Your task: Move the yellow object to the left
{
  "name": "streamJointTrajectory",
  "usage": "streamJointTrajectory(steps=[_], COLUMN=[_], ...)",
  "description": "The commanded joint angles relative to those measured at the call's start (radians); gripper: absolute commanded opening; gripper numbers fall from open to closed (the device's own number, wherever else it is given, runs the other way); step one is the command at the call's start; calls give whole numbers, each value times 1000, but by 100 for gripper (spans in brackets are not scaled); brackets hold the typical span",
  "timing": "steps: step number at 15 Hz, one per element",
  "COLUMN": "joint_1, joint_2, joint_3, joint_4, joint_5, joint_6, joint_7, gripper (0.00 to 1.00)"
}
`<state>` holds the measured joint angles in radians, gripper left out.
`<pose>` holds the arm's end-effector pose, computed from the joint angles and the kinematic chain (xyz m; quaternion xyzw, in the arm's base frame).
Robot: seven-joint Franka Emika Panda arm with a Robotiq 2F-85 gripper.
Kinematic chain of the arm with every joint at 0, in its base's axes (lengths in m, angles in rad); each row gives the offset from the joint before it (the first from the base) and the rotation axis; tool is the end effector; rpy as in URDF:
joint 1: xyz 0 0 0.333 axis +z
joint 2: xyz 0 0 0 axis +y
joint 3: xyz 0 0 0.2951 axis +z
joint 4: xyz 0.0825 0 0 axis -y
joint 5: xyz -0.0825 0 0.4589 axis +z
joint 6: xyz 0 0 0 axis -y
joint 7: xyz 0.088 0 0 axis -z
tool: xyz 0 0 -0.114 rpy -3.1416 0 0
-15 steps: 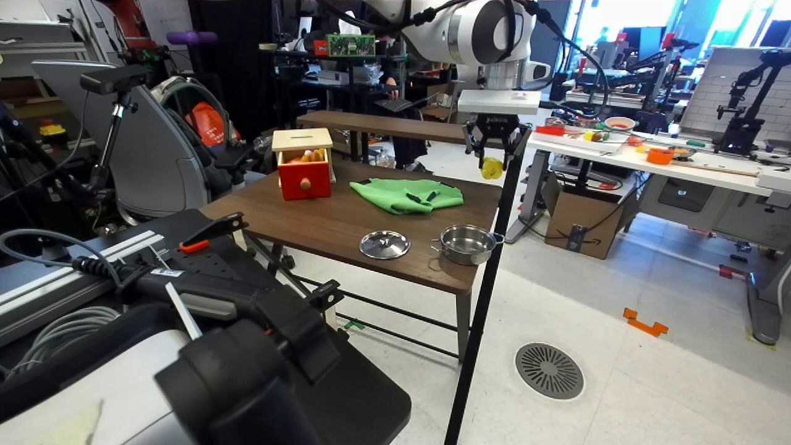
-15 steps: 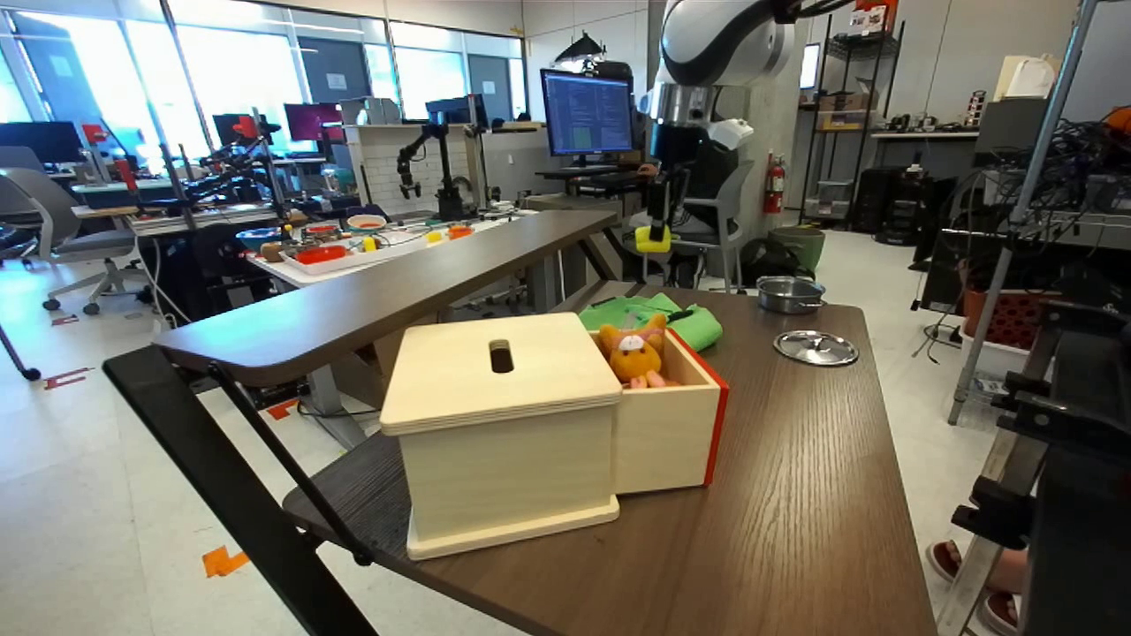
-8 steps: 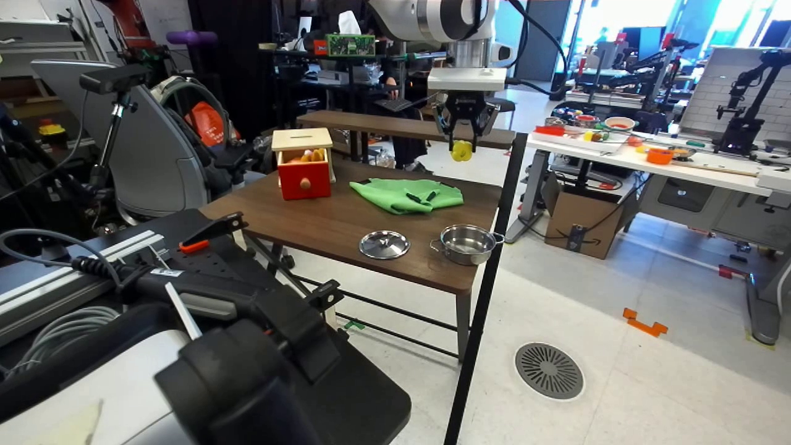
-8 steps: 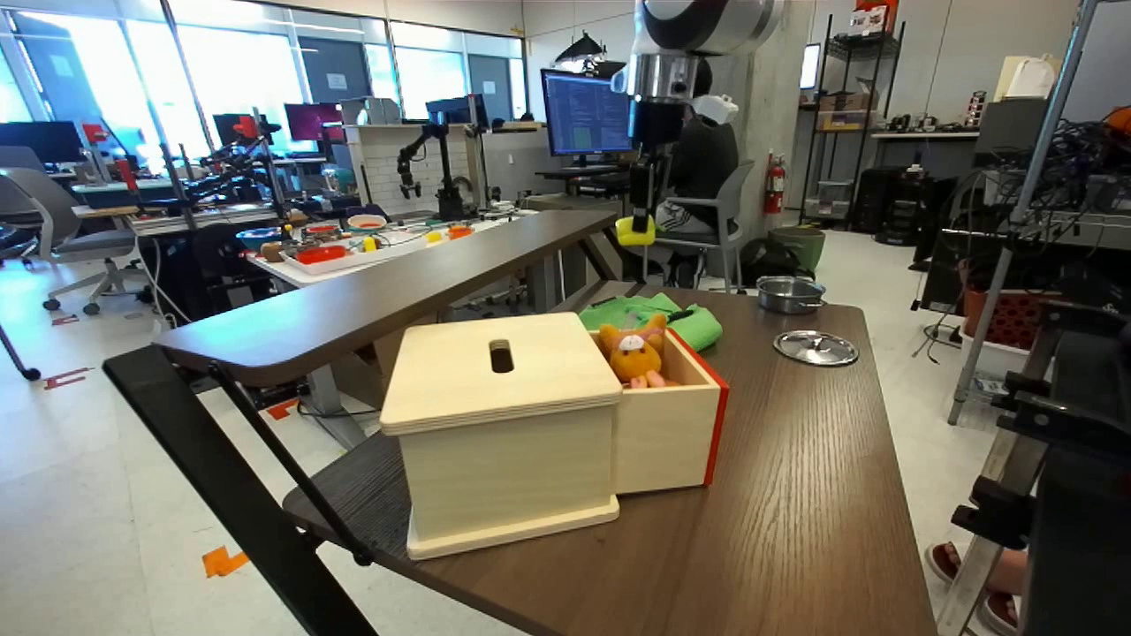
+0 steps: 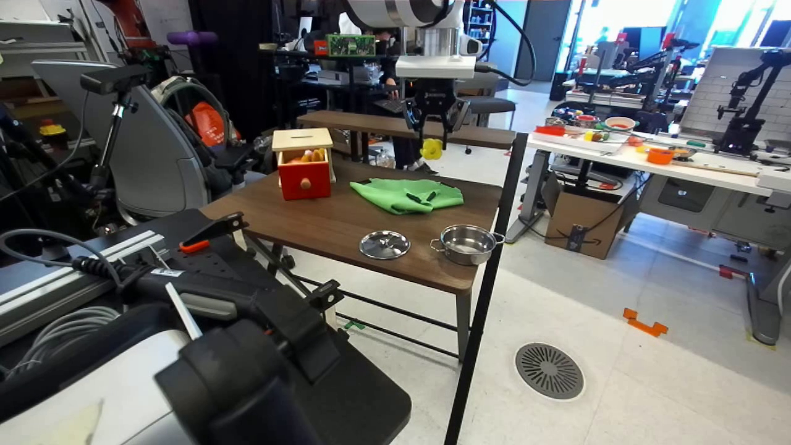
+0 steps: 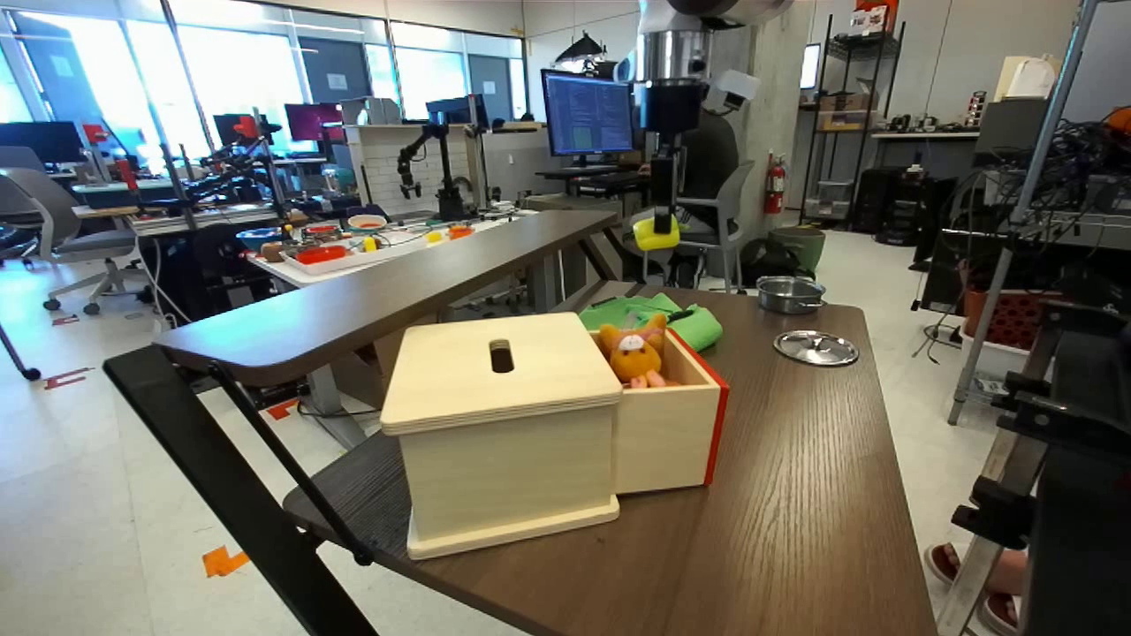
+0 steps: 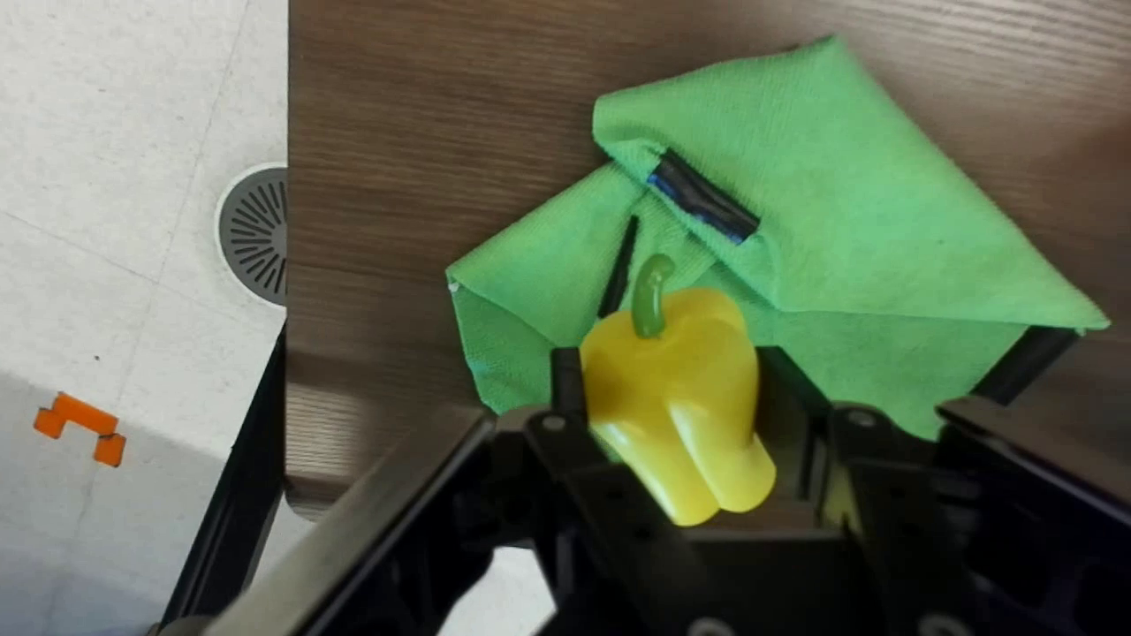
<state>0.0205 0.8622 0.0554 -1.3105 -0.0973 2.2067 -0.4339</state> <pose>0.7933 0.0484 0.1604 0.9626 0.2696 0.0141 0.0217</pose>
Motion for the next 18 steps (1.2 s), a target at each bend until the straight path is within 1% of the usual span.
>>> streamJointTrajectory(steps=[1,7,13,15,16,18], joint_1=[13,45,72,67,67,68], joint_2=[-146,-302,-469,-523,-544,-566], joint_3=[14,38,63,80,79,73], joint_4=[-245,-556,-893,-1012,-1073,-1147], joint_5=[-48,-110,-133,-119,-124,-132], joint_6=[80,190,320,376,422,498], joint_7=[4,17,44,43,52,71], gripper=[25,25,25,25,25,25])
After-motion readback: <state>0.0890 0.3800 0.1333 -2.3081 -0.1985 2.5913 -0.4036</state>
